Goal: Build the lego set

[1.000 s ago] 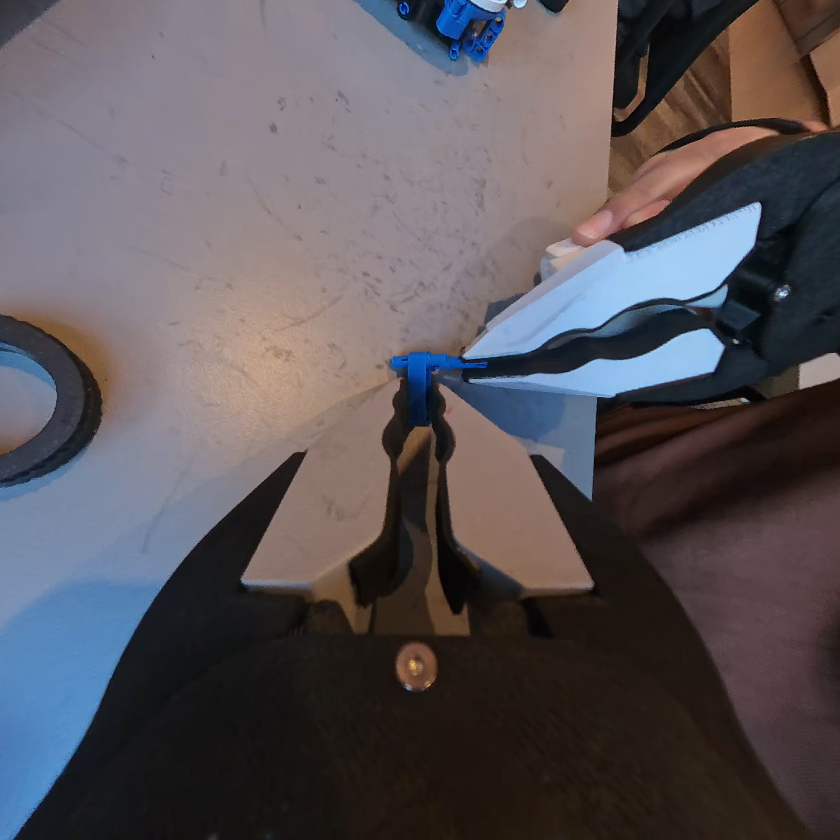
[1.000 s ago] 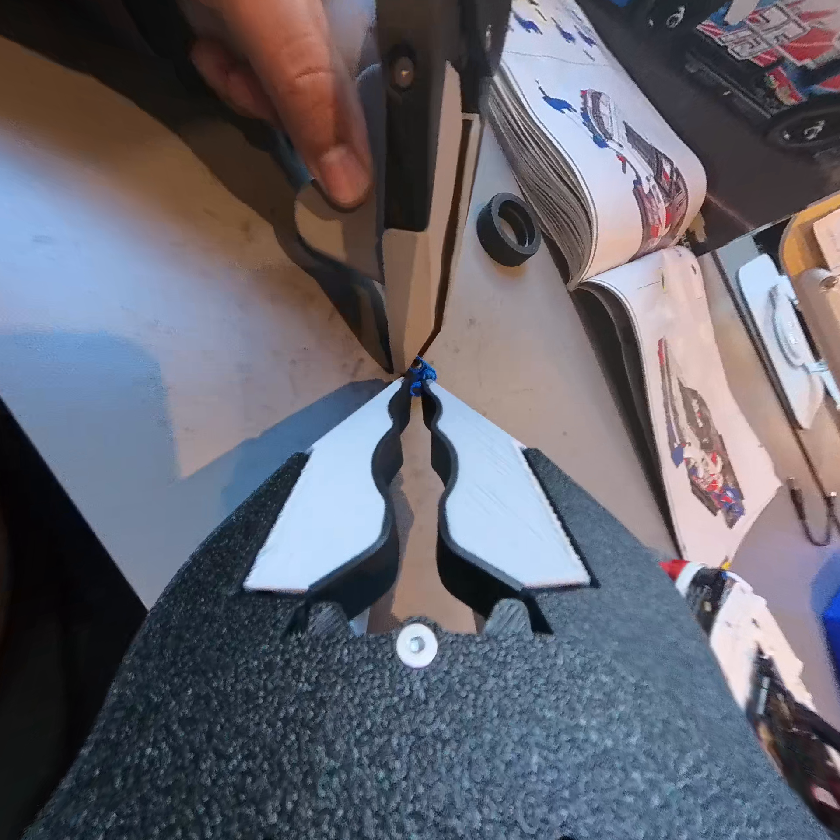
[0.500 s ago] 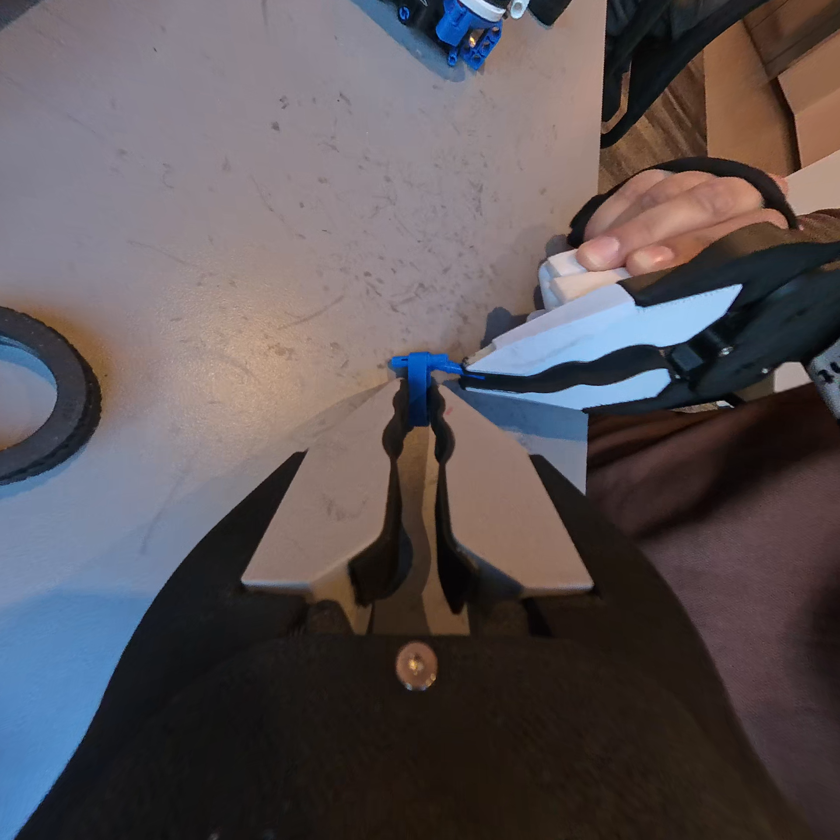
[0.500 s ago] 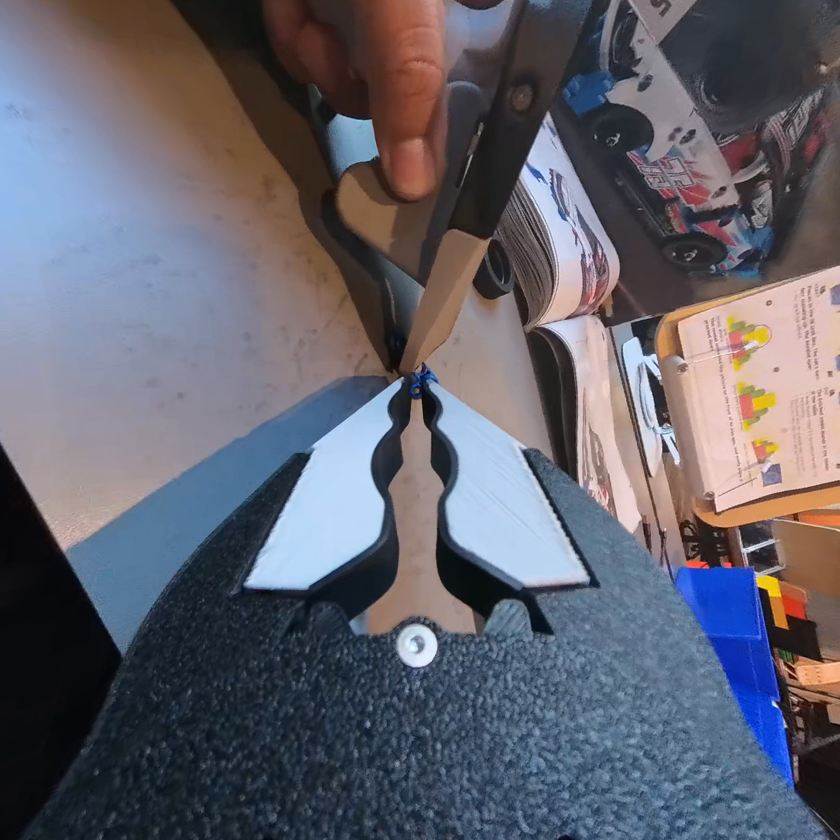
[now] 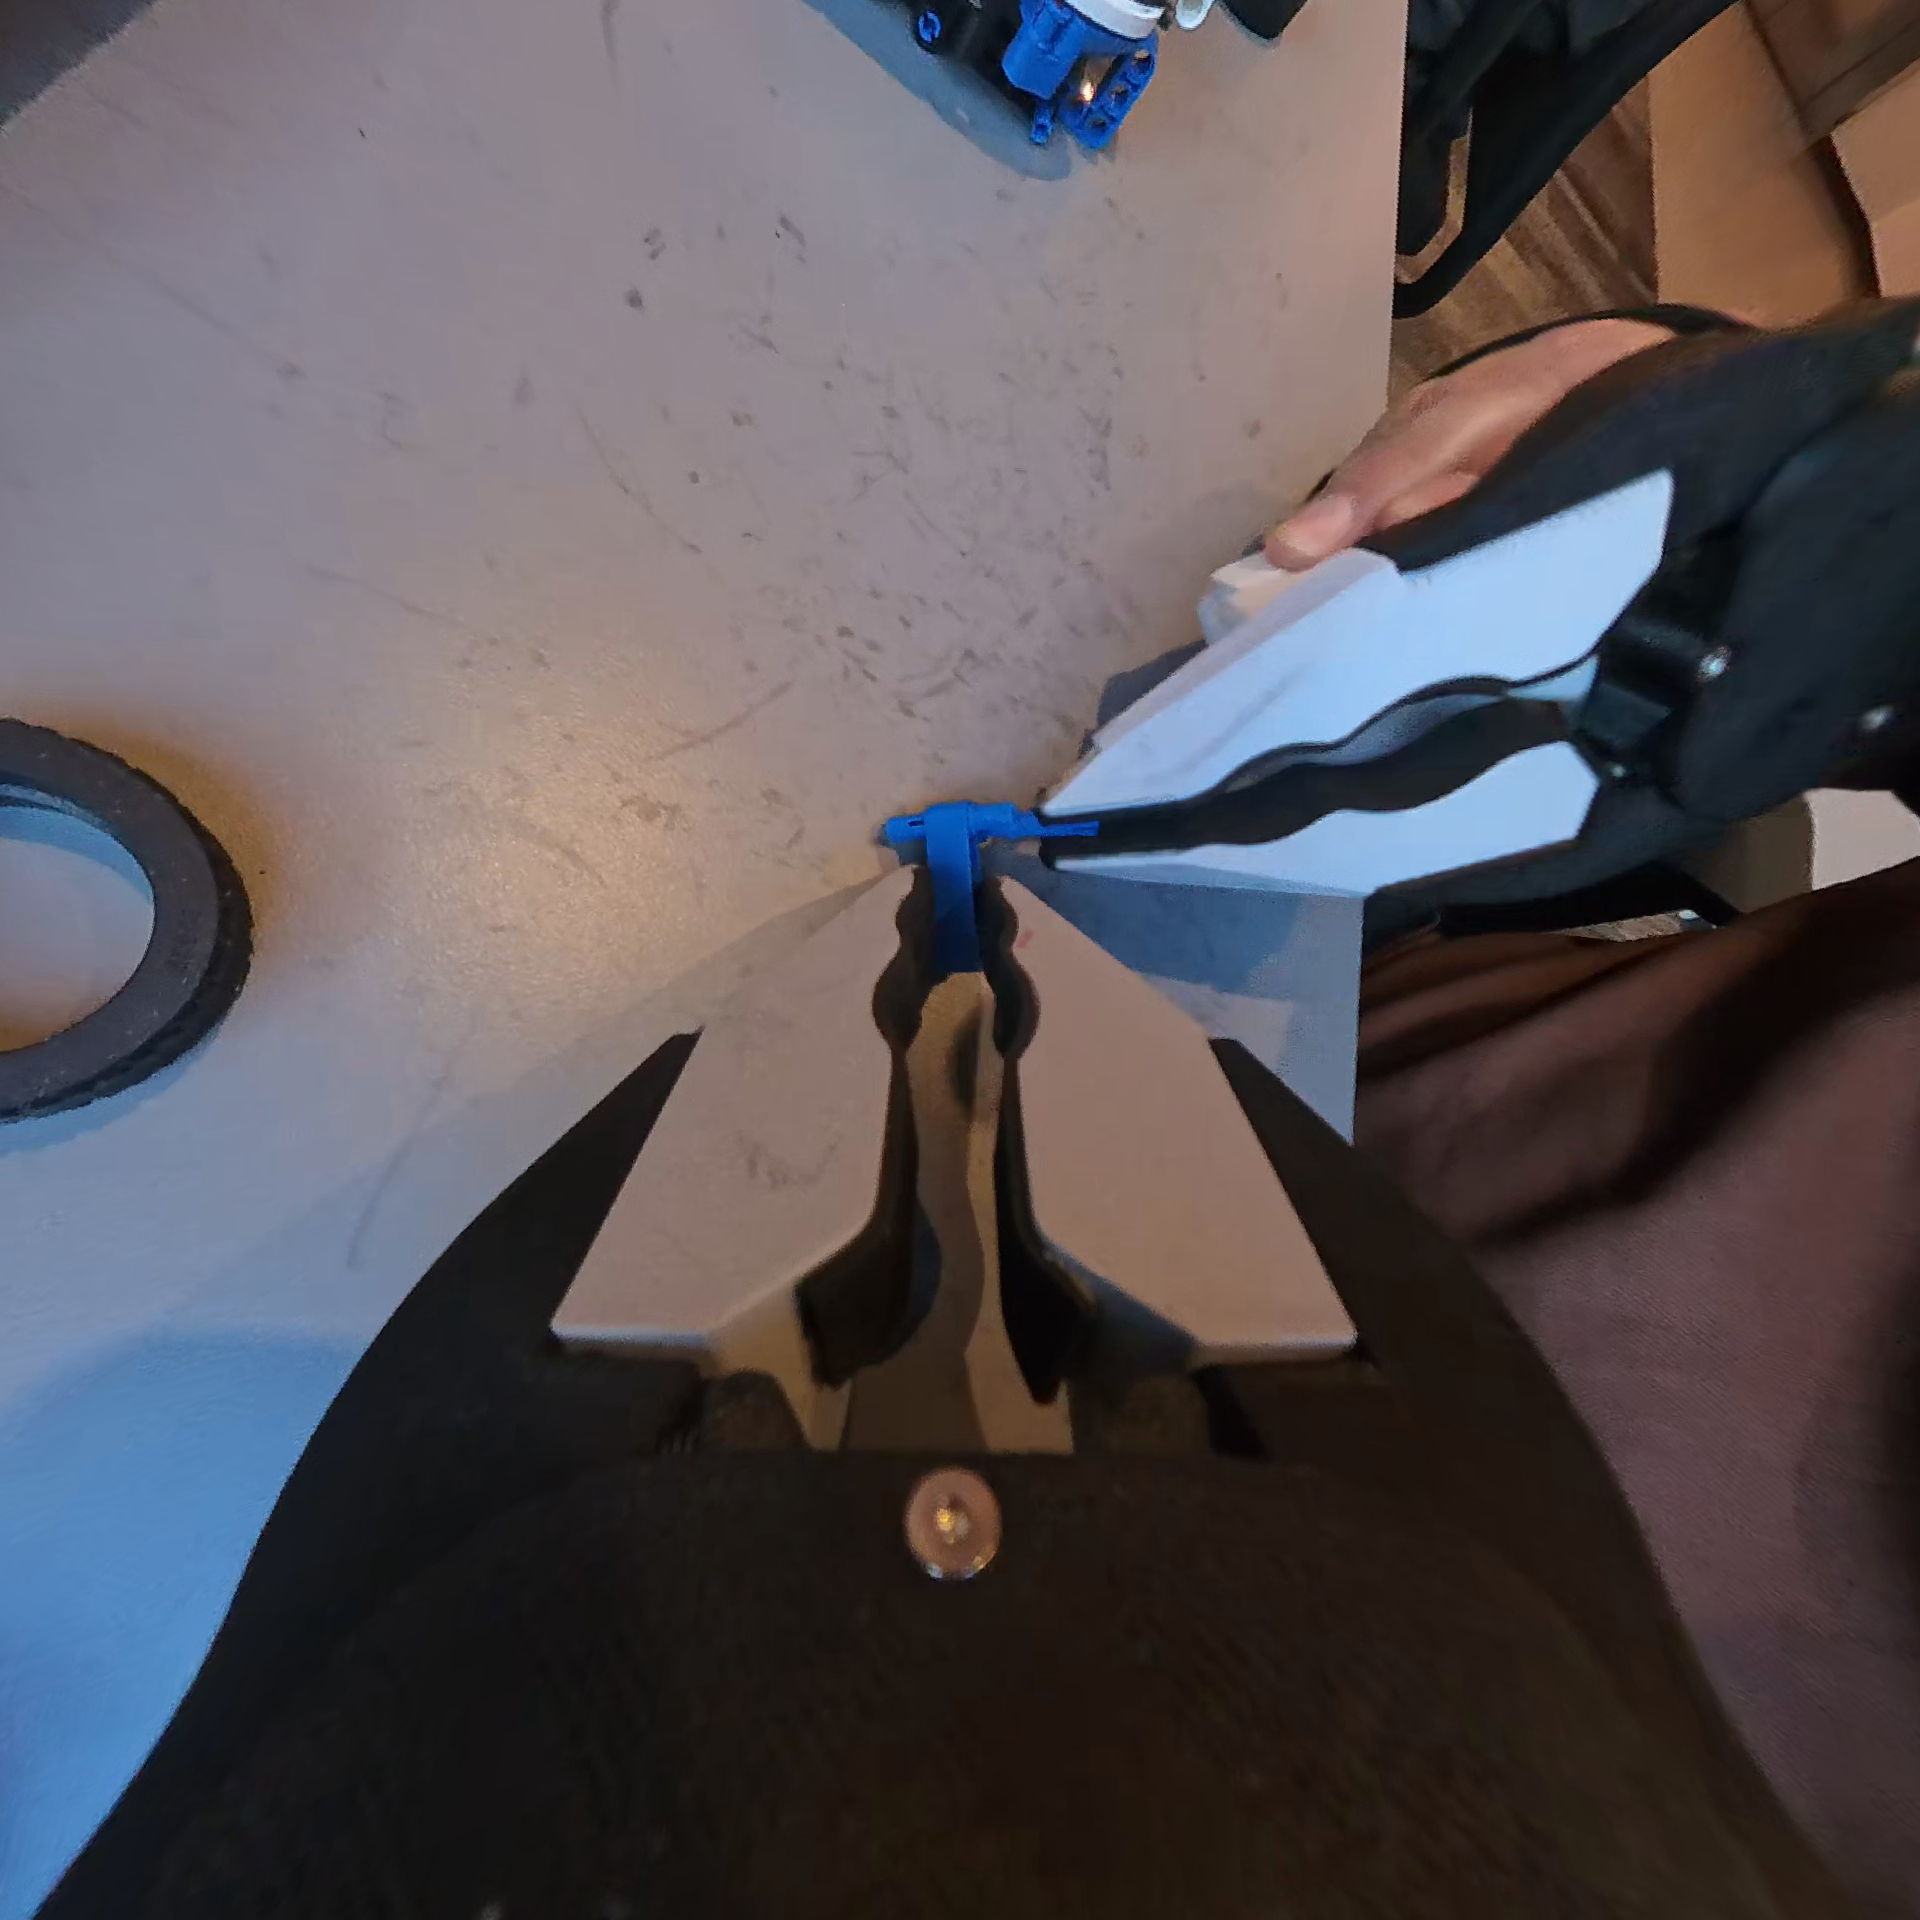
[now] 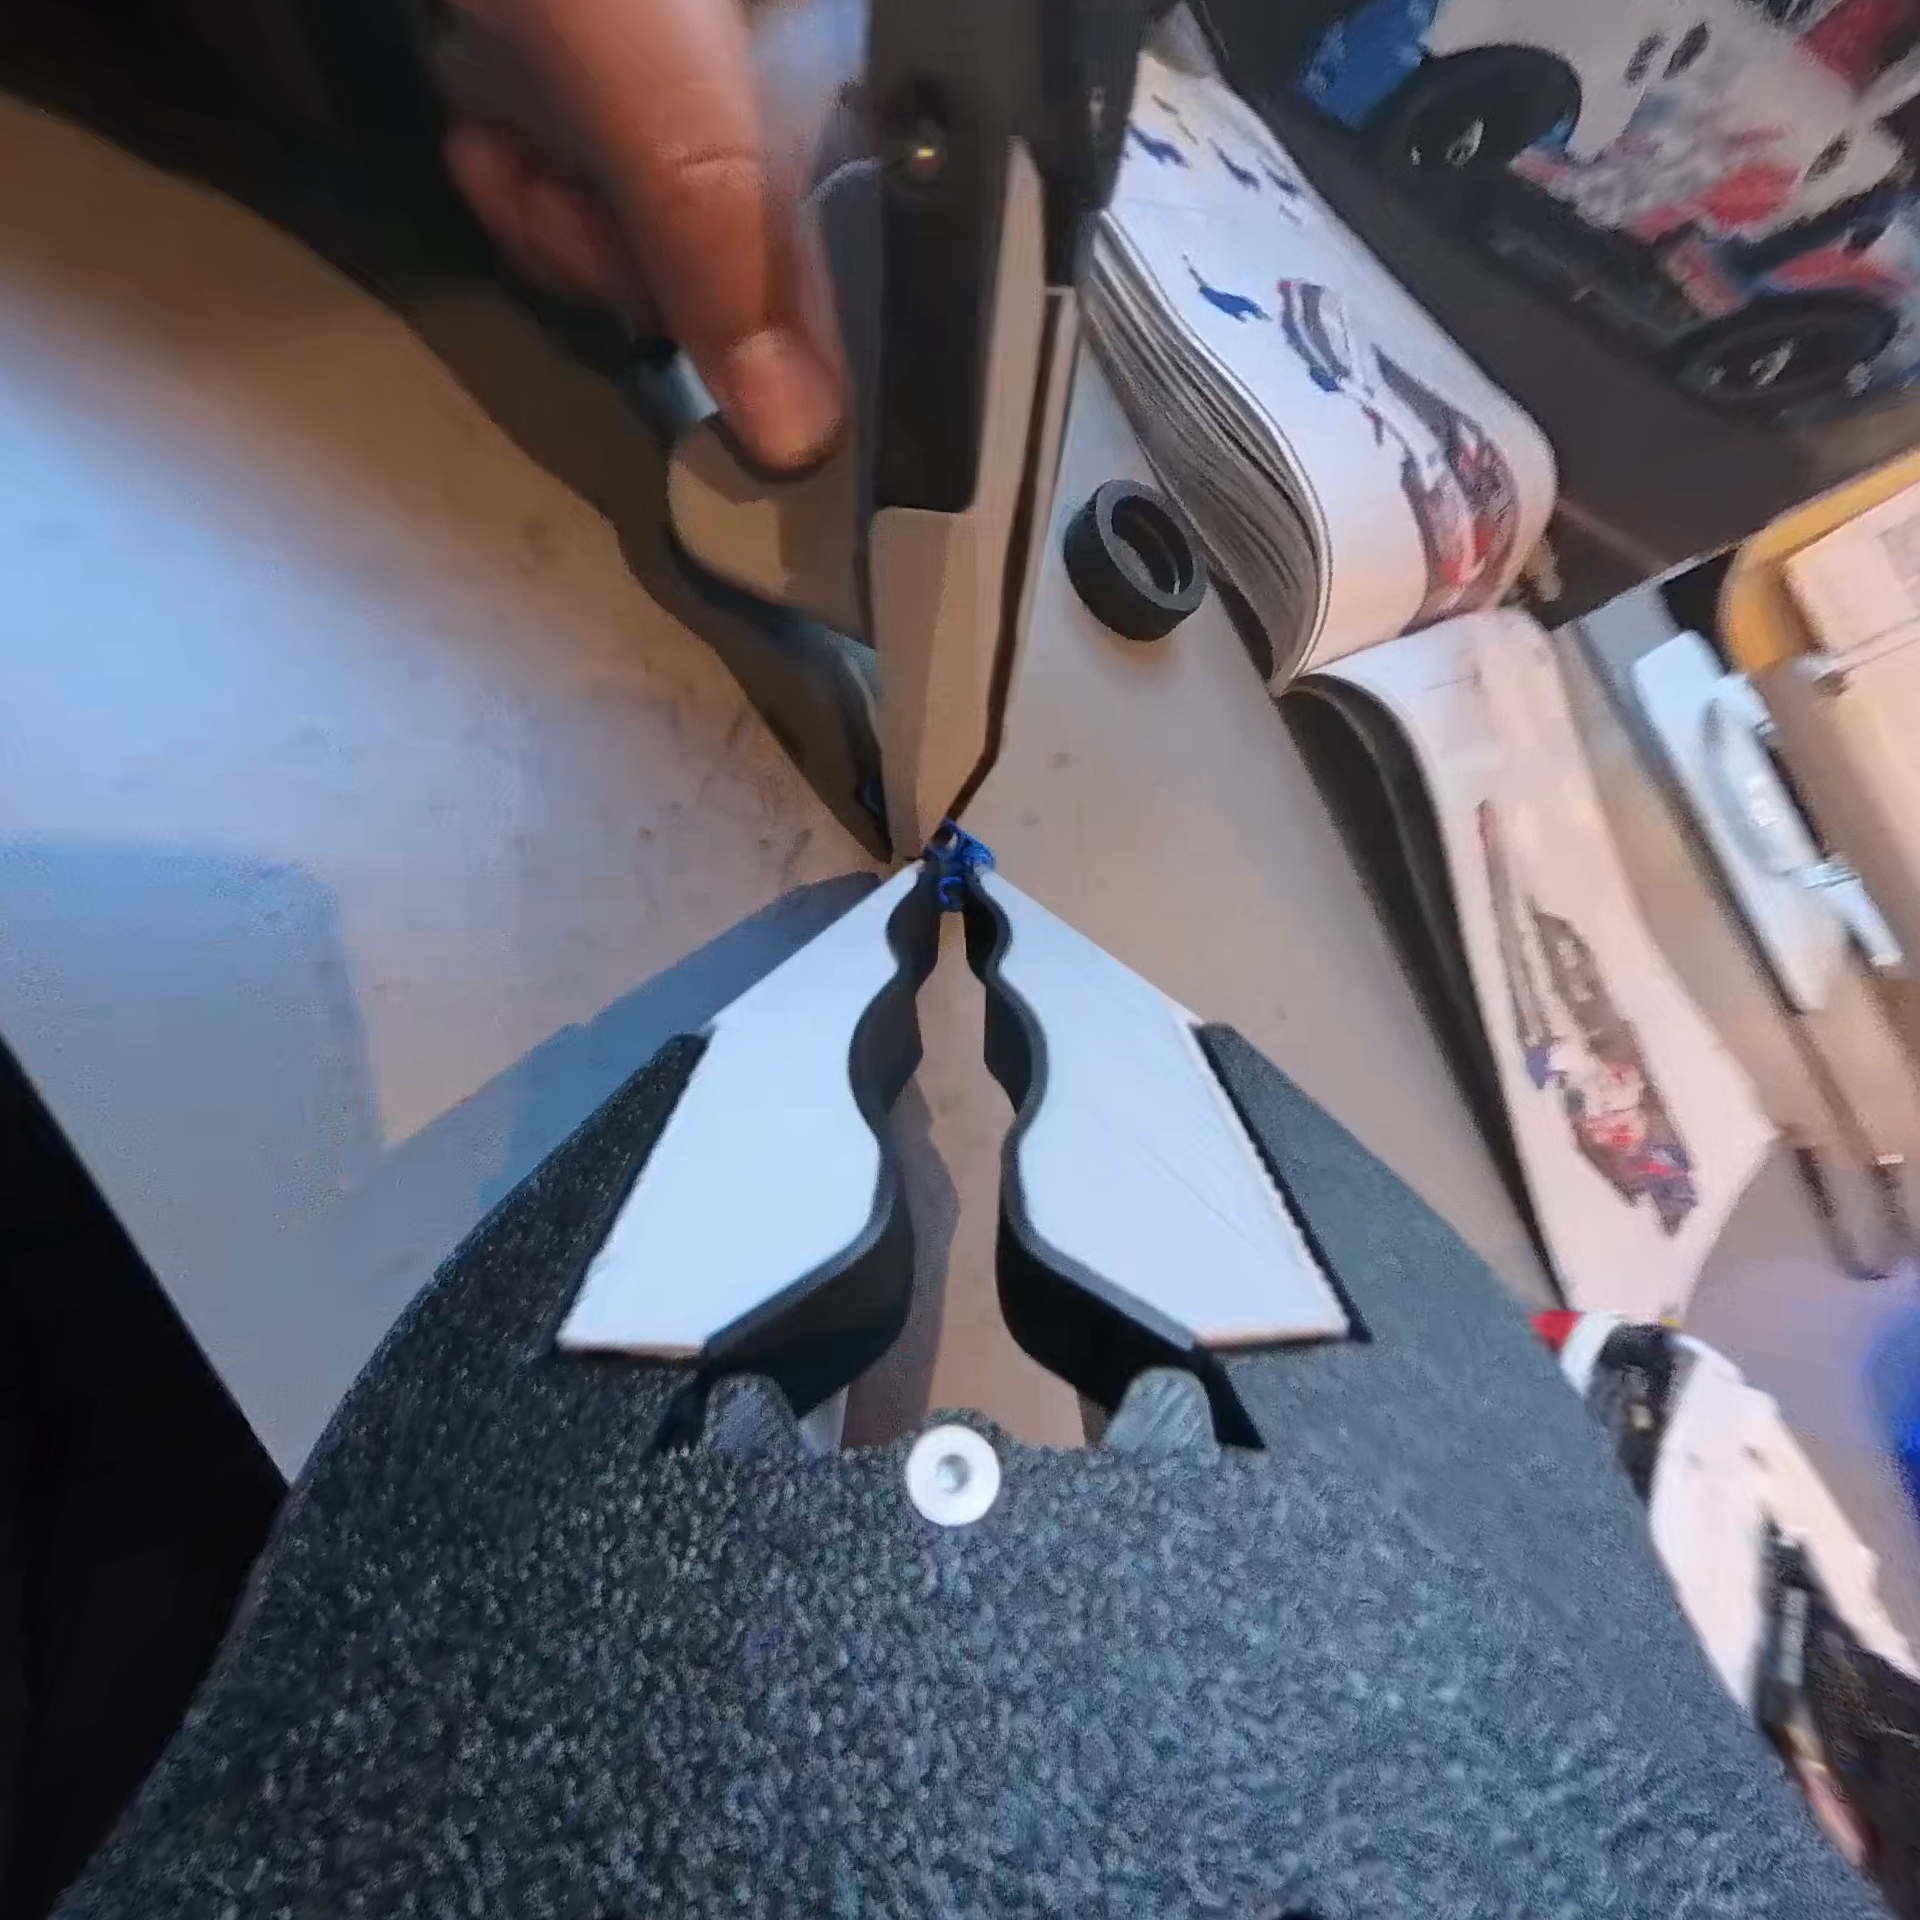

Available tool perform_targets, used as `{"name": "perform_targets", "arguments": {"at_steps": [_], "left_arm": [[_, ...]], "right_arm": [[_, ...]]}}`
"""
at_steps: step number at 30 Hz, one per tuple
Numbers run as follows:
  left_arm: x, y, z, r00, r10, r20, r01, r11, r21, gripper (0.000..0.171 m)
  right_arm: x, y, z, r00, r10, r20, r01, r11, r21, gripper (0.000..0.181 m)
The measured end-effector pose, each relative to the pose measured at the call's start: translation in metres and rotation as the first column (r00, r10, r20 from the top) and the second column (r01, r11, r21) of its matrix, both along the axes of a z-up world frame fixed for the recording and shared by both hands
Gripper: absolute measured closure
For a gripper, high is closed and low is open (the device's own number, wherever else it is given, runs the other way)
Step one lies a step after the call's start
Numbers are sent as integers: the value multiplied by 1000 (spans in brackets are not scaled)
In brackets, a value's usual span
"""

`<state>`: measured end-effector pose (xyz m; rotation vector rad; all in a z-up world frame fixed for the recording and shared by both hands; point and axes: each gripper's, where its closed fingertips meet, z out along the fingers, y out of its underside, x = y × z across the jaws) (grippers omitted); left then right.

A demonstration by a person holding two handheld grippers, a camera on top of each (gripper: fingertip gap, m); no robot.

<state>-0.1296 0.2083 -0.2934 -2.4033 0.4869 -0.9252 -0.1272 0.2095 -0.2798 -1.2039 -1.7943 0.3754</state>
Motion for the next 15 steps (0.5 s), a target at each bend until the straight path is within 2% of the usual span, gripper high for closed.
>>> {"name": "perform_targets", "arguments": {"at_steps": [2,6,10,15], "left_arm": [[0,0,0,1000,6,9,-6,1000,-3,166],[-1,0,0,1000,6,13,-6,1000,-4,165],[-1,1,0,999,7,32,-7,1000,-11,165],[-2,1,0,1000,4,30,-4,1000,-9,165]], "right_arm": [[-1,1,0,1000,-6,6,7,998,-70,177],[-1,2,0,1000,3,13,-2,997,-73,177],[-1,3,0,1000,1,18,2,983,-186,177],[0,3,-1,999,29,25,-25,987,-157,177]]}}
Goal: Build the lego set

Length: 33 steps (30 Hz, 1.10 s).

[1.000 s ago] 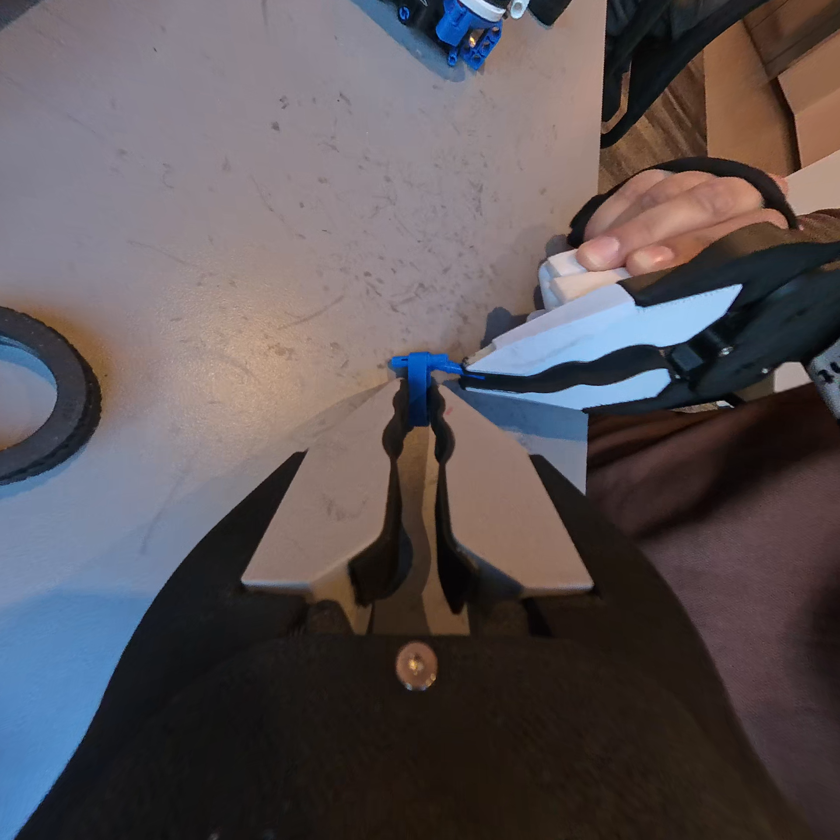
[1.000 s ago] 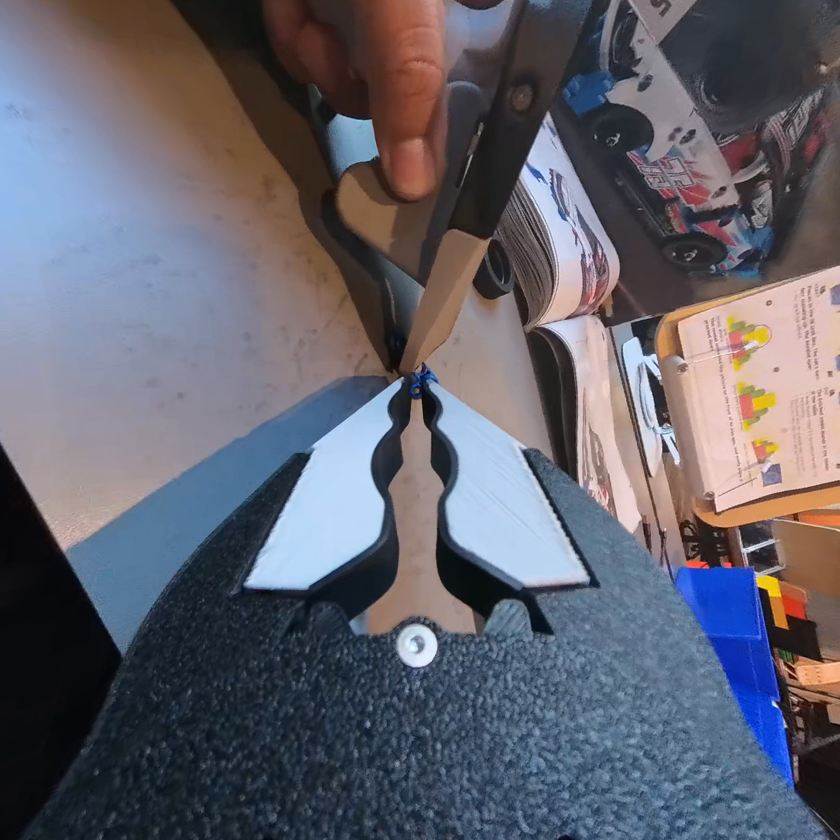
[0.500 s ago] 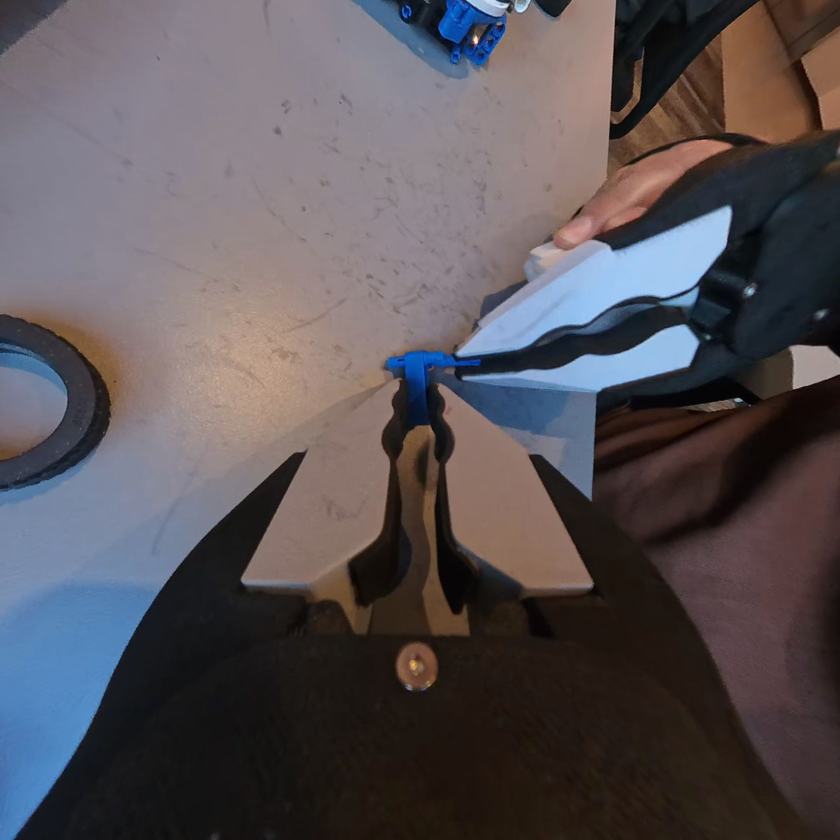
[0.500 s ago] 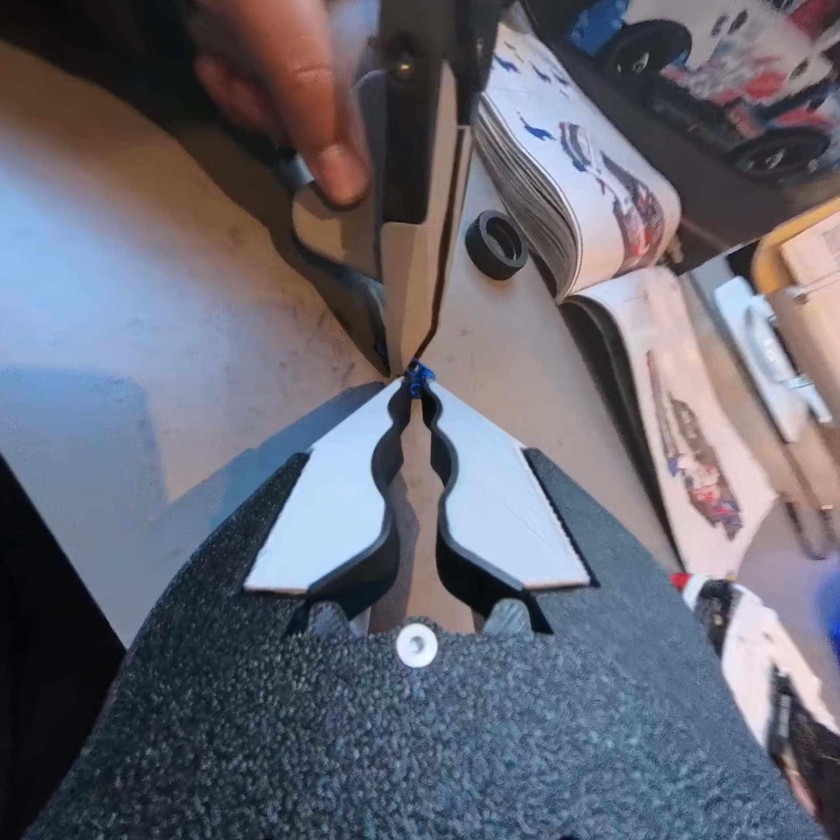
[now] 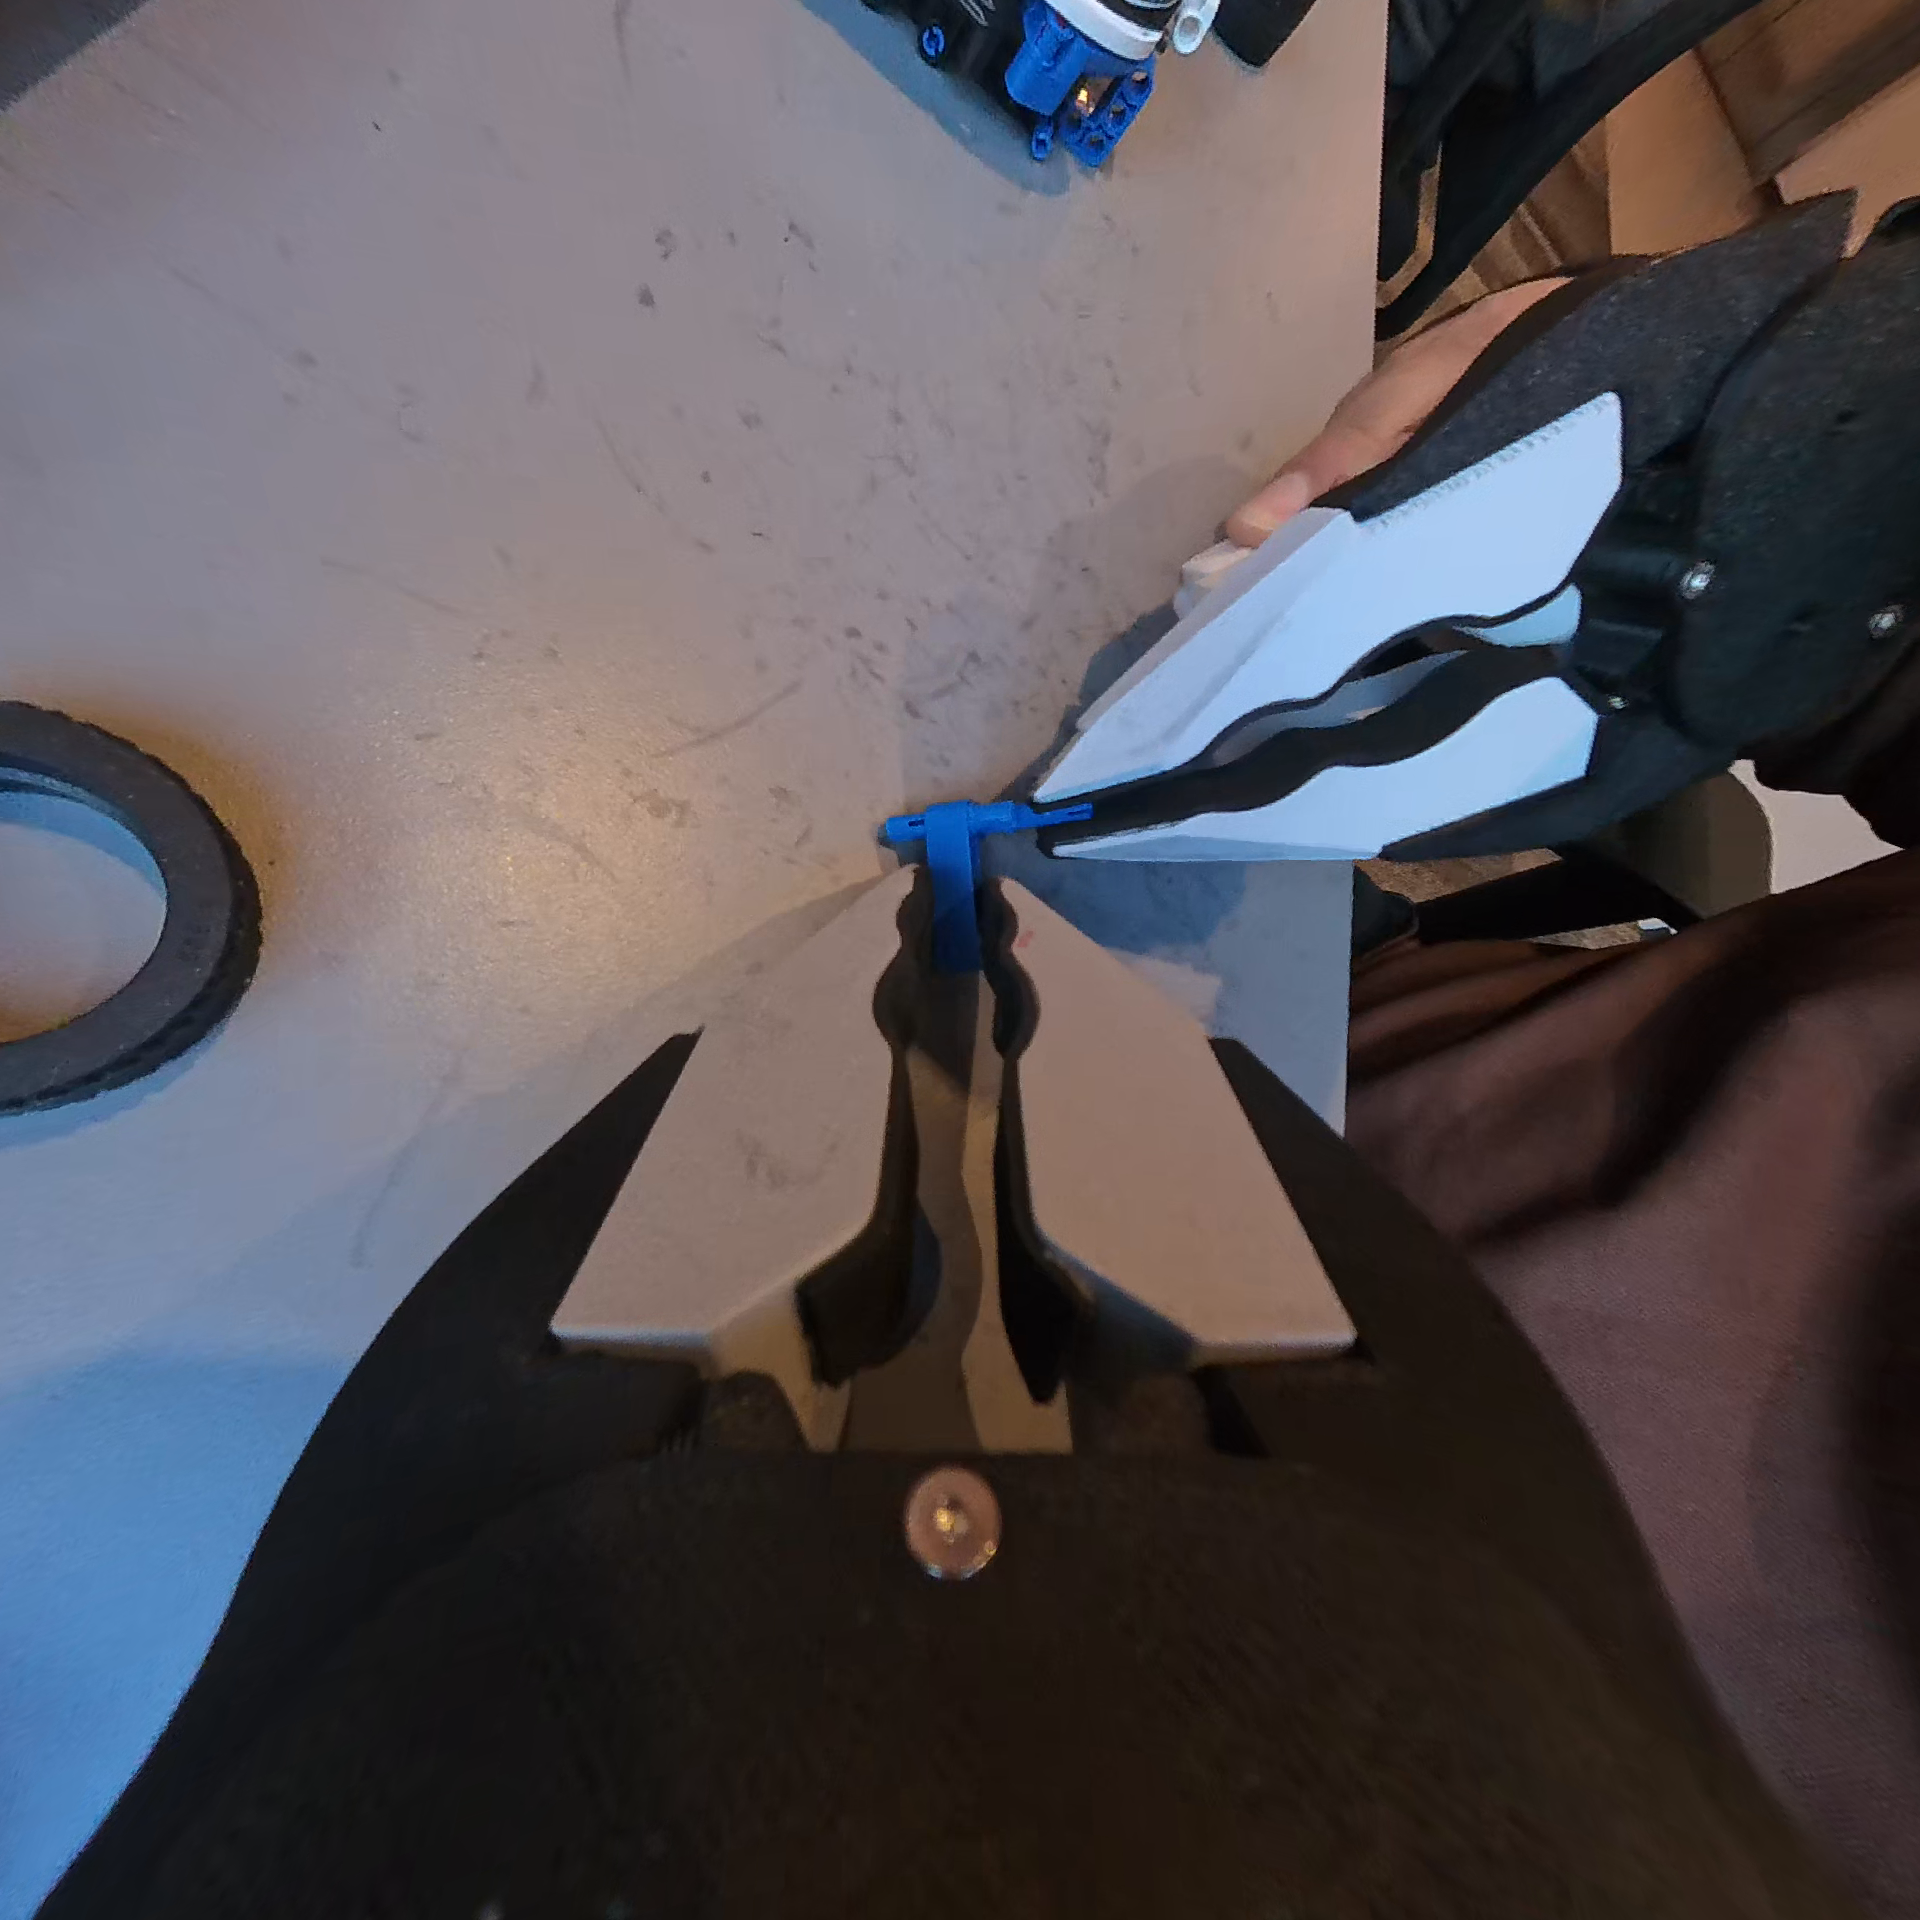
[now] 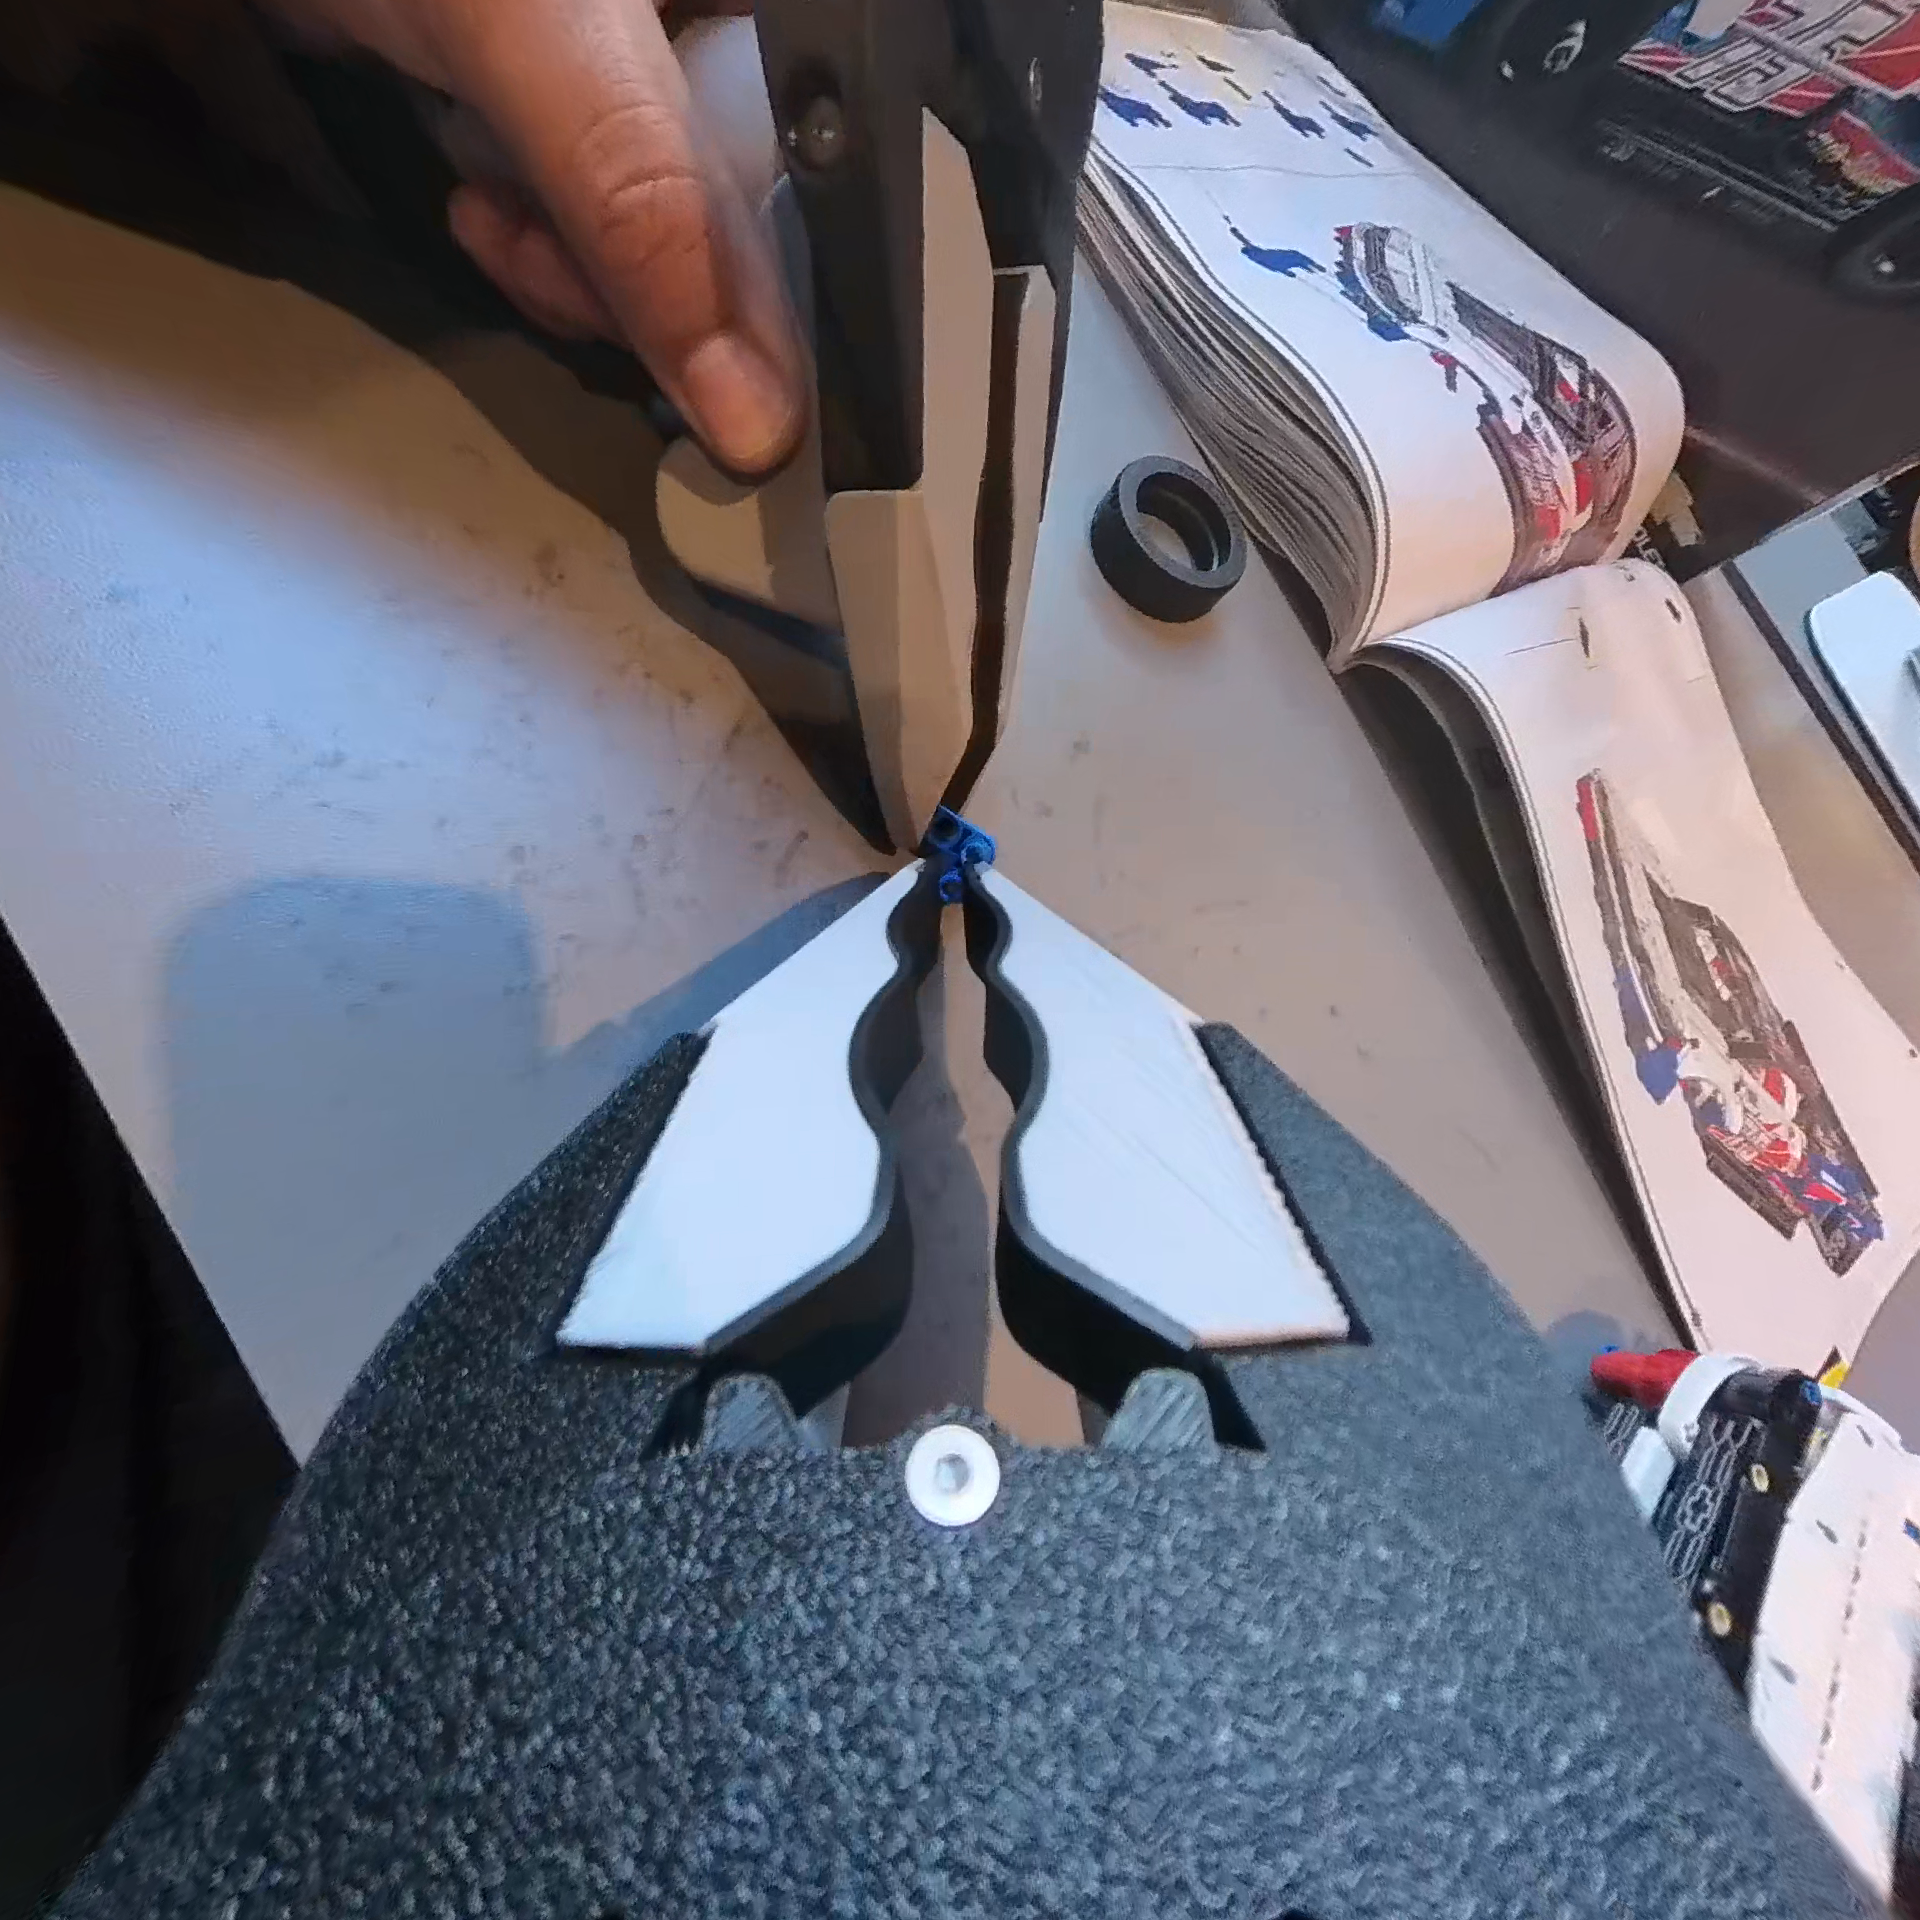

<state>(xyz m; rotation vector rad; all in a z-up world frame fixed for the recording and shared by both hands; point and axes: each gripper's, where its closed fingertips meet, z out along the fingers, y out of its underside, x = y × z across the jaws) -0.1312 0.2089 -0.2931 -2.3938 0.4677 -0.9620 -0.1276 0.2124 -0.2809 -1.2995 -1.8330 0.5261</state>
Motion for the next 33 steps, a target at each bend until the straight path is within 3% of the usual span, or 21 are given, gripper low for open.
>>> {"name": "perform_targets", "arguments": {"at_steps": [5,14,16,20,25,31,33], "left_arm": [[-2,1,0,1000,2,-25,-2,1000,18,166],[-2,3,1,1000,14,15,-15,999,29,166],[-1,2,1,1000,0,-9,1,999,51,166],[6,1,19,998,-48,-46,56,981,184,166],[9,-2,31,990,-99,-103,126,943,308,166],[11,-11,36,961,-151,-233,239,877,417,166],[12,-14,35,957,-168,-235,254,878,405,166]], "right_arm": [[-3,3,-5,999,29,22,-33,980,194,177],[-3,2,0,1000,13,-17,-10,986,169,176],[0,1,3,999,13,-31,-9,994,108,171],[4,-3,11,998,31,-50,-39,988,-151,157],[7,-8,22,993,82,-84,-111,894,-433,161],[10,-16,22,986,145,-85,-168,863,-477,160],[11,-21,20,982,172,-76,-188,865,-465,161]]}}
